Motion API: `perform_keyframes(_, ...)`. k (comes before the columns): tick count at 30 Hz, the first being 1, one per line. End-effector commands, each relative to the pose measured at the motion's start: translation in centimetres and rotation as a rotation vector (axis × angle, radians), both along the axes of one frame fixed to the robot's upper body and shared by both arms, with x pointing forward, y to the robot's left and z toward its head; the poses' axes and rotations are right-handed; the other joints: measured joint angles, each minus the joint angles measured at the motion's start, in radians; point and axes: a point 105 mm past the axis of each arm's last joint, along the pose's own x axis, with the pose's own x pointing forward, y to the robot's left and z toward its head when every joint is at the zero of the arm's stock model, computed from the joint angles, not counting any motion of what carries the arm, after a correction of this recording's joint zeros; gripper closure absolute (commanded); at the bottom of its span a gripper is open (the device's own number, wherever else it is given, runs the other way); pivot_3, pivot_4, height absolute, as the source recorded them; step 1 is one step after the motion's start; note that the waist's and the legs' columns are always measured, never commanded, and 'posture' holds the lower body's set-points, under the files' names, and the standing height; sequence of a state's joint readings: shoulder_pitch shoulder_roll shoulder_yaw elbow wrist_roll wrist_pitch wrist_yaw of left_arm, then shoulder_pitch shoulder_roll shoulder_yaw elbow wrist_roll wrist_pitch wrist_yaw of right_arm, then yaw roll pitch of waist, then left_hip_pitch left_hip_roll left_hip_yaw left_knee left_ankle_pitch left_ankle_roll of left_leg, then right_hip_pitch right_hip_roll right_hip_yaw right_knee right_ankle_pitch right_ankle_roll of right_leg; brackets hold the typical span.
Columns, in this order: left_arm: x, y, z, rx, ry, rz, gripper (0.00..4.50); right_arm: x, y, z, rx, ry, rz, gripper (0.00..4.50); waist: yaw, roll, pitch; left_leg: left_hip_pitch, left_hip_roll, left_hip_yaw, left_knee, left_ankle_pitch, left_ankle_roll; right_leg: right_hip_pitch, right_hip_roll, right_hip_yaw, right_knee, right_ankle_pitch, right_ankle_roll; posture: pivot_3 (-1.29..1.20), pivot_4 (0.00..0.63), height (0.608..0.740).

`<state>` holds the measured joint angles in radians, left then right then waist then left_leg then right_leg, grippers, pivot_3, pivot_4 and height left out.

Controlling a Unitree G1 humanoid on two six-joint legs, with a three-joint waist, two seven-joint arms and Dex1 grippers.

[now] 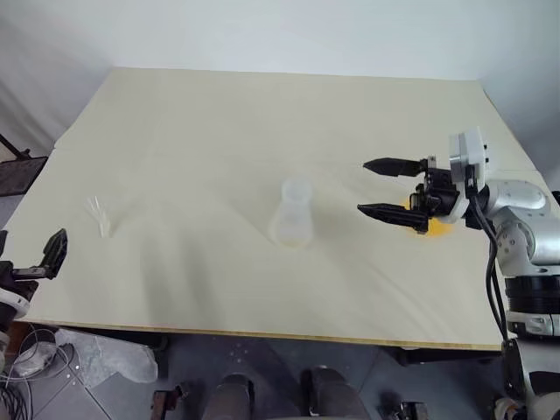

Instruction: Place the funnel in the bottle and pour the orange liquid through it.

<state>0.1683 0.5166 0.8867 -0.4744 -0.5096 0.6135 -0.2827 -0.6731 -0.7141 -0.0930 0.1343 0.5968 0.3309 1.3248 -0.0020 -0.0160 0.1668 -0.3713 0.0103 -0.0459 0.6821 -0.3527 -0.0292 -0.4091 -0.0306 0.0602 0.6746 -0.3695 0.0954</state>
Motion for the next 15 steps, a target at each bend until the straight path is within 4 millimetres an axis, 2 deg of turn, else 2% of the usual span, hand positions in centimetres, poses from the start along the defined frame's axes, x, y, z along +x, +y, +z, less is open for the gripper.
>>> perform_keyframes(1,0.7,0.6,0.9,-0.016,0.030,0.066,0.01,0.0,0.4,1.8,-0.003,-0.066,0.037,0.00,0.000,0.000,0.000,0.000,0.000,0.000,0.000,0.000,0.000,0.000,0.000,0.000,0.000,0.000,0.000,0.00,0.150,0.740)
perform_keyframes(3,1.8,0.7,0.6,-0.096,0.110,0.084,0.01,-0.1,1.1,2.8,0.002,-0.090,0.063,0.00,0.000,-0.001,0.000,0.000,0.000,0.000,0.000,0.000,-0.003,0.000,0.000,-0.001,-0.001,0.000,0.000,0.00,0.150,0.740)
perform_keyframes(8,3.4,0.3,2.3,-0.130,0.122,0.095,0.01,-0.6,1.9,4.2,0.002,-0.125,0.114,0.00,-0.005,0.000,0.000,-0.001,0.000,0.000,0.000,0.001,-0.004,-0.001,-0.001,-0.001,0.000,0.000,0.000,0.00,0.150,0.740)
perform_keyframes(15,4.0,0.8,3.4,-0.139,0.140,0.117,0.01,-0.5,2.2,4.3,0.008,-0.123,0.121,0.00,-0.020,-0.001,0.000,-0.001,0.000,0.000,-0.001,0.000,-0.005,-0.002,-0.001,-0.002,-0.001,0.000,0.000,0.00,0.150,0.740)
